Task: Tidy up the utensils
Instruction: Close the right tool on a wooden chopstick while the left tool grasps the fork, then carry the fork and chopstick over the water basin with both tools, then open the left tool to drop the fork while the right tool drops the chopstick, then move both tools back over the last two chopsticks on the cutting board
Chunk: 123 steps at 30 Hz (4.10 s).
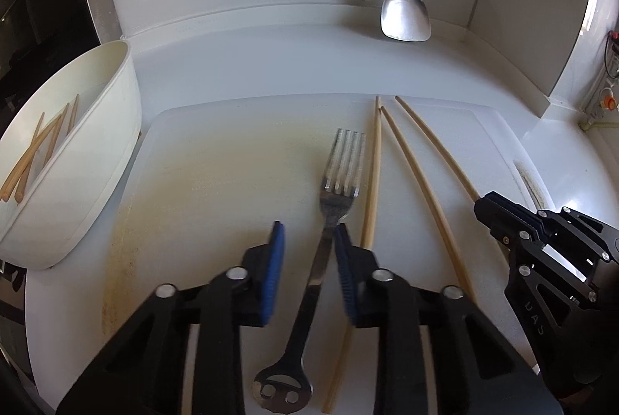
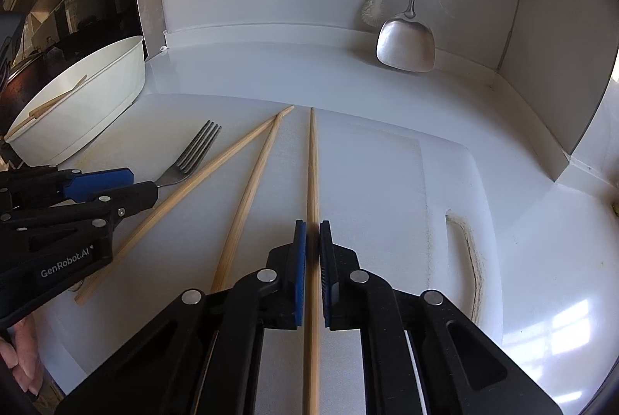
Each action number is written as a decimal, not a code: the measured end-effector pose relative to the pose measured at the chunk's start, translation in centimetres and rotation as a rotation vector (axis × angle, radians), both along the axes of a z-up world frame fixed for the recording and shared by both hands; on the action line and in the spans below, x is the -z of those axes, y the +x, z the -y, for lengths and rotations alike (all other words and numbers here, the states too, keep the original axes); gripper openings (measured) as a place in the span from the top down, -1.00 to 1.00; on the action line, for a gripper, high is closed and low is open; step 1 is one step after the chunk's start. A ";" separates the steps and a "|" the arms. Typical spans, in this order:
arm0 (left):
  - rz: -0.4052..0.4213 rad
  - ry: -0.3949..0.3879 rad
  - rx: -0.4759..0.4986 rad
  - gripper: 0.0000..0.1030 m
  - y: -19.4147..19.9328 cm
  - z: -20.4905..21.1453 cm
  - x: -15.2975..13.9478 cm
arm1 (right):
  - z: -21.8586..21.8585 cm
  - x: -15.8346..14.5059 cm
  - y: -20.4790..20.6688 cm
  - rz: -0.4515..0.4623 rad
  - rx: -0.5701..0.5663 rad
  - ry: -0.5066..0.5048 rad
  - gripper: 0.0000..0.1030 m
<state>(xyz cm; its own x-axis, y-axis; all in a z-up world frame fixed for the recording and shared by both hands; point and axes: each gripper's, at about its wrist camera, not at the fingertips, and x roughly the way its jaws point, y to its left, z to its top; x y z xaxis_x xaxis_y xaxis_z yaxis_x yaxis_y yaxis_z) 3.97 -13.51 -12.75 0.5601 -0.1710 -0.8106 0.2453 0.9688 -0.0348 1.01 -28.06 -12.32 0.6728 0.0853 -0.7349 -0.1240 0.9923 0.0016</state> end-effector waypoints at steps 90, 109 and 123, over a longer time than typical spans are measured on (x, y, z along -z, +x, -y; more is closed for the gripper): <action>-0.168 -0.199 -0.479 -0.31 11.4 -33.7 -5.9 | -29.4 -8.2 16.7 -0.247 -0.336 0.248 0.24; -0.091 -0.120 -0.430 -0.80 6.8 -33.5 -11.0 | -24.2 -12.0 9.9 -0.121 -0.176 0.216 -0.08; -0.054 -0.098 -0.185 -0.85 3.5 -27.6 -11.9 | -18.9 -11.0 0.3 -0.097 0.124 0.237 -0.11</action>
<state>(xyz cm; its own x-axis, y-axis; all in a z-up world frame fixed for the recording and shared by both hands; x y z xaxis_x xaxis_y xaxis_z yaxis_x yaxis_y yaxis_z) 7.43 14.07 -0.82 0.5457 -0.1493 -0.8246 0.0594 0.9884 -0.1396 1.32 -9.21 -1.32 0.6164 0.1833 -0.7658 0.0108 0.9705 0.2409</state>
